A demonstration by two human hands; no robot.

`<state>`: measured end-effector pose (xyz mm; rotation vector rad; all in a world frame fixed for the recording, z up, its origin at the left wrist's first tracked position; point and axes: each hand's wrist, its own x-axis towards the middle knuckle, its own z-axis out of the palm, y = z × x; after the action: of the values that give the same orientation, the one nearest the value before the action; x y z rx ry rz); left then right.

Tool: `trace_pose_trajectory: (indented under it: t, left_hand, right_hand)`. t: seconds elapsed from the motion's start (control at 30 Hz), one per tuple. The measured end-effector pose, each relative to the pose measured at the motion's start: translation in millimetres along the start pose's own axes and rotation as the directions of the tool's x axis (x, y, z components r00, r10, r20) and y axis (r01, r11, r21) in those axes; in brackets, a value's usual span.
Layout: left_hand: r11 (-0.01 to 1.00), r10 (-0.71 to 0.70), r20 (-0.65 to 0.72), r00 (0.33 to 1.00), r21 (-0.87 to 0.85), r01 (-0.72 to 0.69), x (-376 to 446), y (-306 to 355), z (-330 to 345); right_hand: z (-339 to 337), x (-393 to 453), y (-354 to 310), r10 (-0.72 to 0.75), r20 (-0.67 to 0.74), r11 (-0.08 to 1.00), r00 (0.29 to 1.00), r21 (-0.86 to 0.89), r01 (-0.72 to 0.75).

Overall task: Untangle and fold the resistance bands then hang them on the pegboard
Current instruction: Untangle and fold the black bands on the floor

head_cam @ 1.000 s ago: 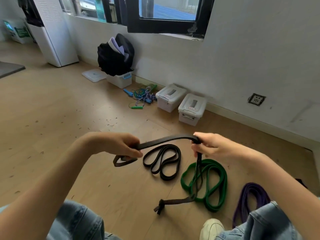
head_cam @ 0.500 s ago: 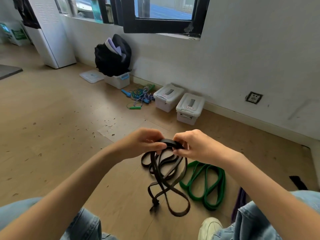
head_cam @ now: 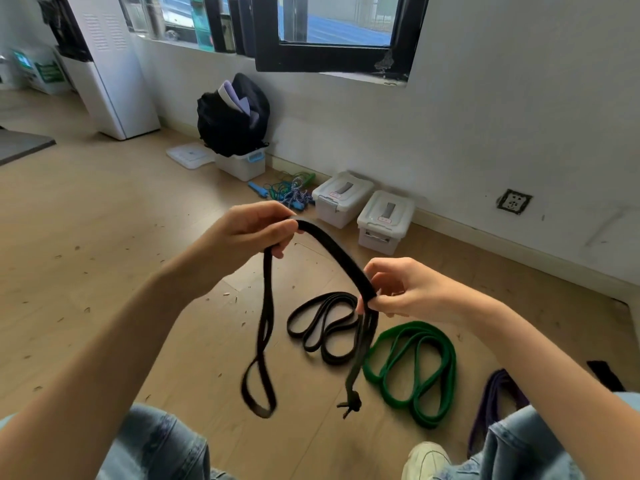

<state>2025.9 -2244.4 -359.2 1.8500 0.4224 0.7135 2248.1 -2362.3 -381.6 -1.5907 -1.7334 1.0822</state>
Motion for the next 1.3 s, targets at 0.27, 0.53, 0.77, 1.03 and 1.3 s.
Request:
trace_pose_trajectory:
  t: [0.27,0.53,0.77,1.03,1.3]
  left_hand:
    - [0.994,0.01,0.041,0.999,-0.107,-0.005,-0.8,0.2,-1.1]
    - [0.93,-0.357,0.272,0.894,0.186,0.316,-3.5,-7.5,18.7]
    - [0.983,-0.122,0.12,0.985,0.152,0.104,6.1,-9.1,44.4]
    - [0.994,-0.056,0.1,0.993,0.103,0.045,6.5,-4.4,44.7]
    - [0.999,-0.036,0.094,0.995,0.026,0.033,3.9,1.1,37.8]
  right_hand:
    - [7.1,3.4,3.6,-0.017,-0.111,0.97,0.994,-0.244,-0.011]
    - [7.3,3.7,-4.2,-0.18,-0.265,0.976,0.947,-0.171,0.137]
    - [10.9,5.6,-6.6,-0.201,-0.231,0.953,0.952,-0.269,0.136]
    - [7.8,3.9,-11.8,-0.202,-0.231,0.949,0.952,-0.288,0.132]
    - [8.7,4.5,-17.2,-0.204,-0.189,0.95,0.961,-0.274,0.148]
